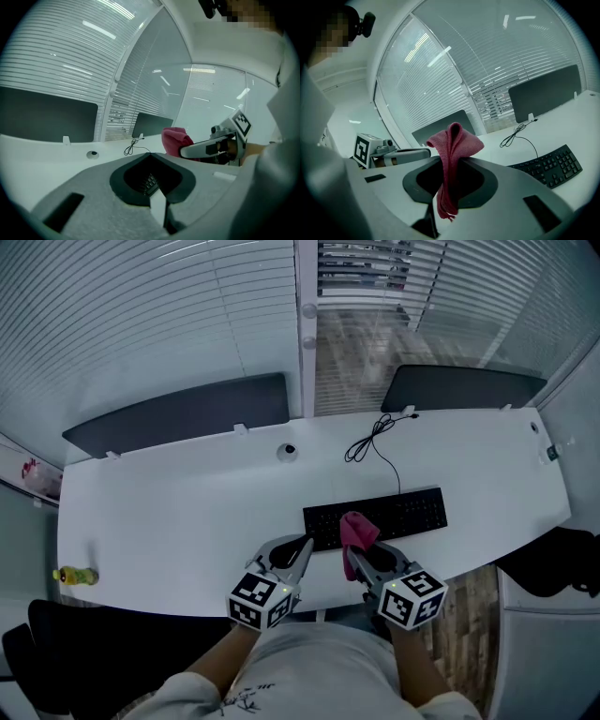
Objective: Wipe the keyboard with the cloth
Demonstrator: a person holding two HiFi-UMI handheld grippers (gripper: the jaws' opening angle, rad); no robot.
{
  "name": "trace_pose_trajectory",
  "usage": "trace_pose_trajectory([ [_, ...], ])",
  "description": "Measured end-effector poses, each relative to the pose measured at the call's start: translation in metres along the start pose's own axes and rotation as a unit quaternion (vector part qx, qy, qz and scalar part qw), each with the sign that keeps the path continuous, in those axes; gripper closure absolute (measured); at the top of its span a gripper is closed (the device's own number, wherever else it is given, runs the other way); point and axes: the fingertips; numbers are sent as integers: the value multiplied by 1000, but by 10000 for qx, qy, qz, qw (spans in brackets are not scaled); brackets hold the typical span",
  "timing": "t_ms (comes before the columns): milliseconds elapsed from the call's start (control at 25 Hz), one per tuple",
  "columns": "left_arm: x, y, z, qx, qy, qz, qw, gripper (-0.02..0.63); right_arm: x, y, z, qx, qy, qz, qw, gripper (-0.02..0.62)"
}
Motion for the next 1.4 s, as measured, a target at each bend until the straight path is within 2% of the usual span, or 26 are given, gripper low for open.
trace_pose_trajectory([
  [240,-10,1,-5,172,-336,58,9993,595,-8,-11,13,110,-166,-151,9997,532],
  [680,-24,21,-27,313,-726,-143,9968,595,-50,-14,31,128,-536,-455,9974,532],
  [1000,-27,31,-48,403,-801,-201,9958,595,-80,-1,32,-28,-616,-599,9963,533],
  [1400,-40,54,-75,399,-689,-374,9961,595,-121,19,44,-167,-578,-763,9953,532],
])
Point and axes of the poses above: the fingertips, and each gripper's own axes: x backward along the fingers, z to its right, y out of its underside, and after that the axes turned 5 degrees about z, right-handed
